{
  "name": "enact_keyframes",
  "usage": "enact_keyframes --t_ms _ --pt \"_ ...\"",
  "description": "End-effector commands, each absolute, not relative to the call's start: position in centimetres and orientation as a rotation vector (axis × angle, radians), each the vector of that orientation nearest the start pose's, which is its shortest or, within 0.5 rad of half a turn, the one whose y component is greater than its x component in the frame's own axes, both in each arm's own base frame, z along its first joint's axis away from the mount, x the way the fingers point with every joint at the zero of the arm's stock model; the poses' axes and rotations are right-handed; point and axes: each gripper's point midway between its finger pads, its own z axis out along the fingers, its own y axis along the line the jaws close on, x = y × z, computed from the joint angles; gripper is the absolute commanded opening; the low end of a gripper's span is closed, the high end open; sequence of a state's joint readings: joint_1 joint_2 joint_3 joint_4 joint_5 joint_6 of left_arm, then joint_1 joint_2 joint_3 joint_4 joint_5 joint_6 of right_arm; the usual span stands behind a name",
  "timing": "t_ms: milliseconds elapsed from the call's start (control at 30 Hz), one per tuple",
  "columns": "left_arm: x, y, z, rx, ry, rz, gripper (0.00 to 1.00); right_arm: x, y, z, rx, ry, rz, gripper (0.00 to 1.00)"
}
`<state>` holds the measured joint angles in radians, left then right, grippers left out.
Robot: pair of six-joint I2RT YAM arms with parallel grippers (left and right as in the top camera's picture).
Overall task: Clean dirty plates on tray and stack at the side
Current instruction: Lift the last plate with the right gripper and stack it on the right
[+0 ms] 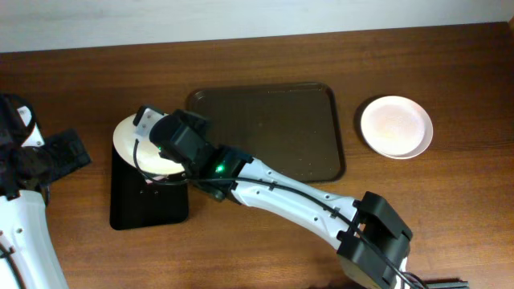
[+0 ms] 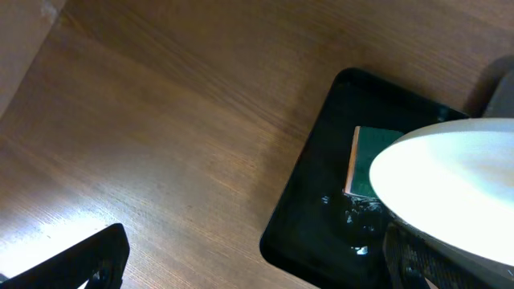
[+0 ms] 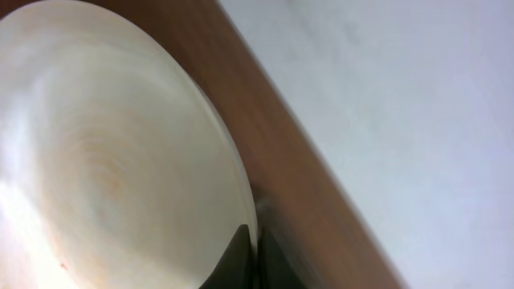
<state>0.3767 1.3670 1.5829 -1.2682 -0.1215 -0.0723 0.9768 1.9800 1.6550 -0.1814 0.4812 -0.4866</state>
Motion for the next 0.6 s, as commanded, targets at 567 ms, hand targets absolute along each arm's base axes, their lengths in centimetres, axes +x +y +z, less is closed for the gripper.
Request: enact_keyframes --t_ms 567 --pt "28.5 13.3 27.5 -0.641 2.539 0.236 1.0 40.1 38.5 21.4 -0.854 1.908 -0.24 0.04"
